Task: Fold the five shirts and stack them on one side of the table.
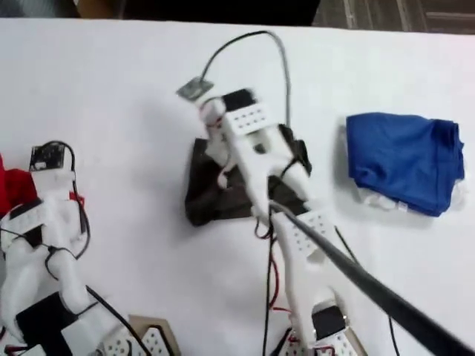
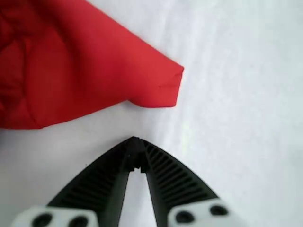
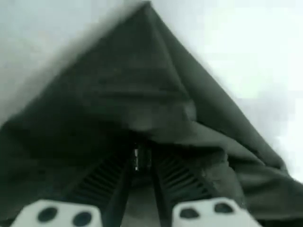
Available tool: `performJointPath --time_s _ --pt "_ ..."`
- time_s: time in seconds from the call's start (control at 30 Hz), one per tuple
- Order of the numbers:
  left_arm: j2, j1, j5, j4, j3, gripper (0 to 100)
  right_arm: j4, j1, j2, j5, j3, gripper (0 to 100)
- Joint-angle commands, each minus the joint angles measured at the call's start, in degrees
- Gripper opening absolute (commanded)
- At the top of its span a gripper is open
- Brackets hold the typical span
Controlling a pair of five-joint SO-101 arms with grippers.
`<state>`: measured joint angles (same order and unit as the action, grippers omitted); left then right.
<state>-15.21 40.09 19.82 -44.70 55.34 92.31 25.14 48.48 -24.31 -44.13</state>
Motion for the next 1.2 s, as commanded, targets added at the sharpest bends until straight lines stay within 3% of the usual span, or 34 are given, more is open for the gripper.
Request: performJointPath --time_s 0.0,0.17,0.27,0.57,0.83,1.17 --pt "-0.1 0.2 -0.4 0.9 -0.7 3 5.2 -5.2 0.0 -0.2 -4.7 2.1" --pt "-0.1 0.2 -0.4 1.0 -0.7 3 5.8 -11.4 -3.9 -0.2 -2.3 2.1" --pt "-0.1 0.2 -0.4 1.0 -0.8 3 5.8 -13.1 -8.8 -4.1 2.8 2.1" --pt "-0.1 0.2 -0.4 1.0 -0.8 3 5.8 -12.3 -28.6 -11.9 31.6 2.1" --pt "-0.1 0.2 -0.4 1.0 -0.8 3 5.1 -11.5 -46.5 -13.5 42.0 2.1" --pt "-0.1 0.1 -0.4 1.0 -0.8 3 -18.3 -2.5 -43.3 -8.8 45.8 2.1"
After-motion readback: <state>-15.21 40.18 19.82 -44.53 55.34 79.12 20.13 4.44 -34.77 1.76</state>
